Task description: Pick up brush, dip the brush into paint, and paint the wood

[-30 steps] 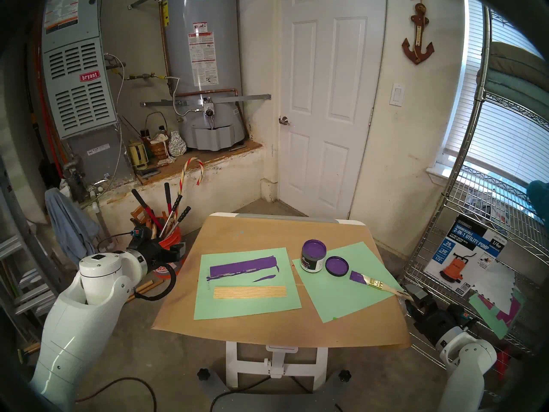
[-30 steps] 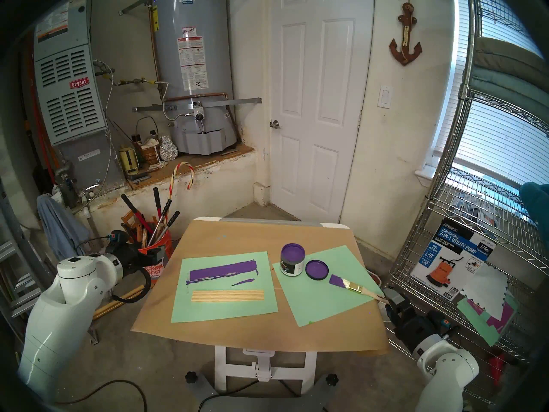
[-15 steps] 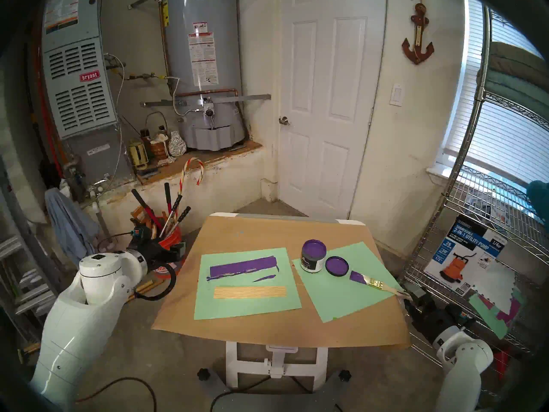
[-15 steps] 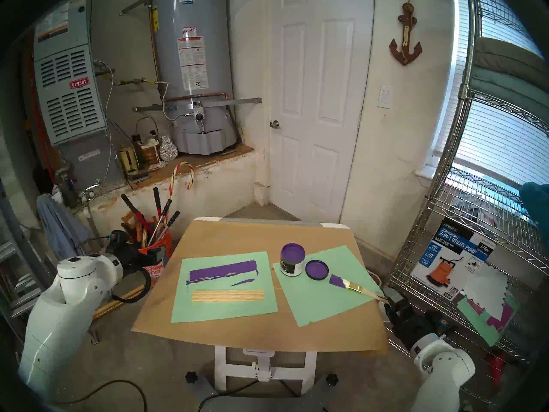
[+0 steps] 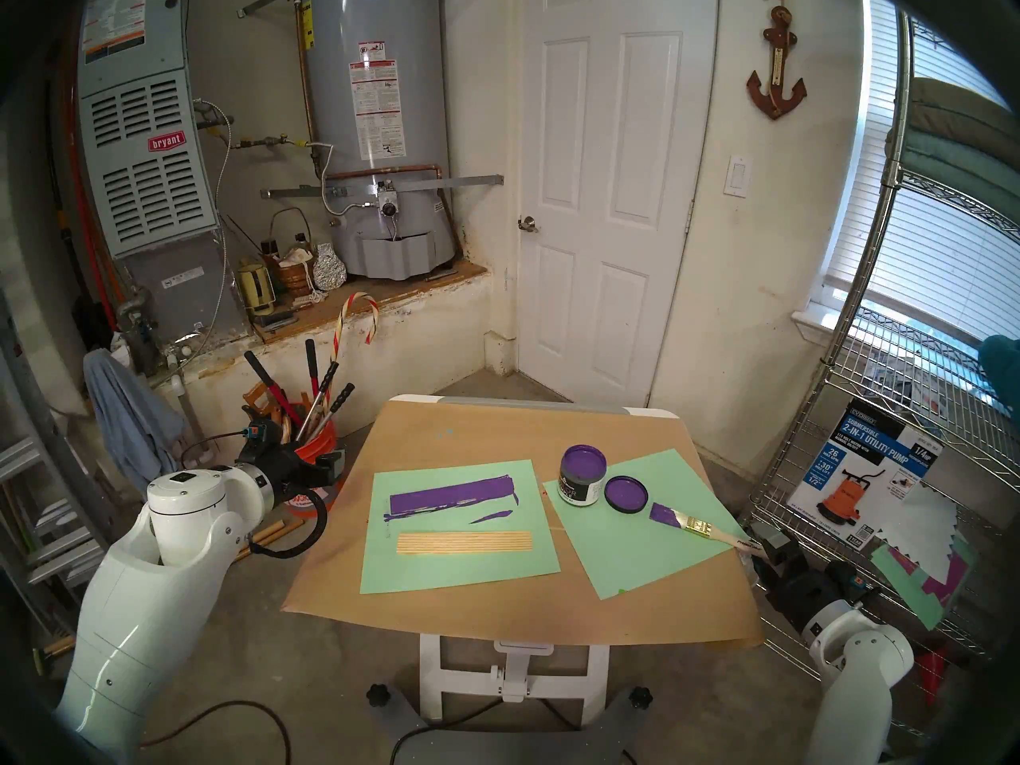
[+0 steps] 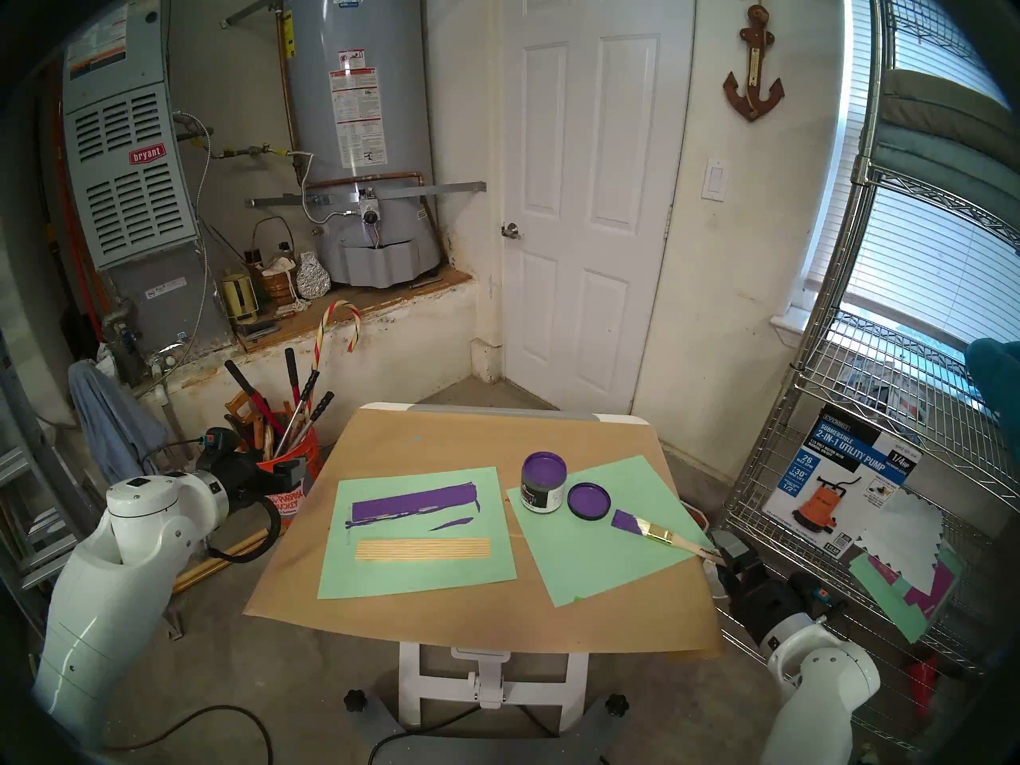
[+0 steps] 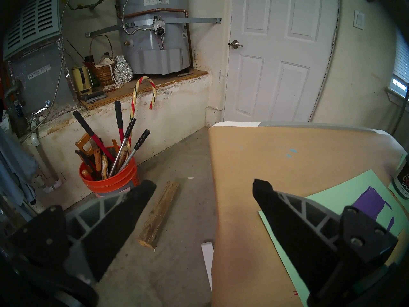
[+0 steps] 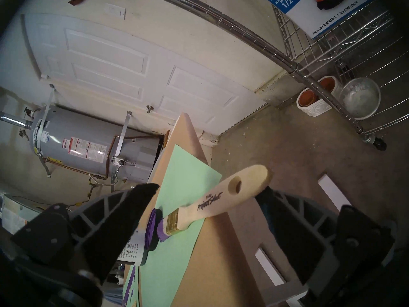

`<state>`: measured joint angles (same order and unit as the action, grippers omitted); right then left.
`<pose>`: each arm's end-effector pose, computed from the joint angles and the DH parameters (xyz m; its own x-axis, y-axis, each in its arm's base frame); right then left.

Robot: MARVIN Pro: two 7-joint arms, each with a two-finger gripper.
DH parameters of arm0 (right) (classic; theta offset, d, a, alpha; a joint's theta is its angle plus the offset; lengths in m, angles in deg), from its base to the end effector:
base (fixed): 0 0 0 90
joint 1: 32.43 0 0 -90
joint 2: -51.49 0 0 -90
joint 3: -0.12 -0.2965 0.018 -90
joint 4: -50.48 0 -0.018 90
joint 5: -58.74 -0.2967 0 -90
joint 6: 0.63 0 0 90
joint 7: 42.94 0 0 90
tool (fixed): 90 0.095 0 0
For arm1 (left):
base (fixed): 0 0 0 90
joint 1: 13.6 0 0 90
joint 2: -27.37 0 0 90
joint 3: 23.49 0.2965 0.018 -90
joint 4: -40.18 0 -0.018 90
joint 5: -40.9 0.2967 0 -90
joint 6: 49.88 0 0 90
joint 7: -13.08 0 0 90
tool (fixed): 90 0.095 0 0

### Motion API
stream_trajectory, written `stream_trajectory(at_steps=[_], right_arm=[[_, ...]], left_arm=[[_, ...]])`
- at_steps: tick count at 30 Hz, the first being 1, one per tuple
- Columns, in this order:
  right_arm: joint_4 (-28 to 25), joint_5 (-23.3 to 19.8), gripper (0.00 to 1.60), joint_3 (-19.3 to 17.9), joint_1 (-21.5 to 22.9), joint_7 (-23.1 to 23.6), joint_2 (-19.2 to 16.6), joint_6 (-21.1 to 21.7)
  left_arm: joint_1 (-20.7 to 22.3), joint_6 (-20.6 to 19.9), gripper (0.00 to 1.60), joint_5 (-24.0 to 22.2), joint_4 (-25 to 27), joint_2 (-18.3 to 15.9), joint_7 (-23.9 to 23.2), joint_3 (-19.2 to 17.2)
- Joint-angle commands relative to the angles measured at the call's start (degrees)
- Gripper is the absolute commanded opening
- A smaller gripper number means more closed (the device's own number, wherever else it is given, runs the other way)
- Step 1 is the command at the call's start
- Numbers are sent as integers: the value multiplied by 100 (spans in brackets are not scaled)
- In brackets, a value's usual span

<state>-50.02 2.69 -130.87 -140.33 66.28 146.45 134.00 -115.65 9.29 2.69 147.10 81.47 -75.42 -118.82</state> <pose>0.2306 -0.1719 -0.3619 0.2119 -0.8929 0.3974 -0.1998 -0.4376 -0.8767 0.3490 0.1489 -0.2694 0.4404 -0.0155 0.8977 -0.0783 -0.9967 0.0212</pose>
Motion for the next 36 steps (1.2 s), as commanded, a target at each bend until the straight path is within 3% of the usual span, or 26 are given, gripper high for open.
stream_trajectory(at_steps=[1,11,13,19,20,21,31,35,36], right_arm=[[-32,8,160,23,130,-2,-52,-50],[32,22,160,53,188,-62,-83,-69],[45,17,147,54,198,-82,-83,-68],[68,19,142,60,208,-88,-96,-87],[74,17,134,61,210,-86,-101,-89],[85,16,114,62,217,-90,-110,-88],[123,13,117,60,239,-112,-133,-96],[137,5,90,54,239,-113,-137,-98],[139,4,91,54,236,-110,-139,-98]], left_arm=[[24,11,160,-12,94,-9,8,-59],[23,11,160,-13,94,-9,9,-59],[23,11,160,-13,95,-9,9,-59],[23,11,160,-13,95,-9,9,-59],[23,11,160,-13,95,-9,9,-59],[23,11,160,-13,95,-9,9,-59],[23,11,160,-13,95,-9,9,-59],[23,11,160,-13,95,-9,9,-59],[23,11,160,-13,95,-9,9,-59]])
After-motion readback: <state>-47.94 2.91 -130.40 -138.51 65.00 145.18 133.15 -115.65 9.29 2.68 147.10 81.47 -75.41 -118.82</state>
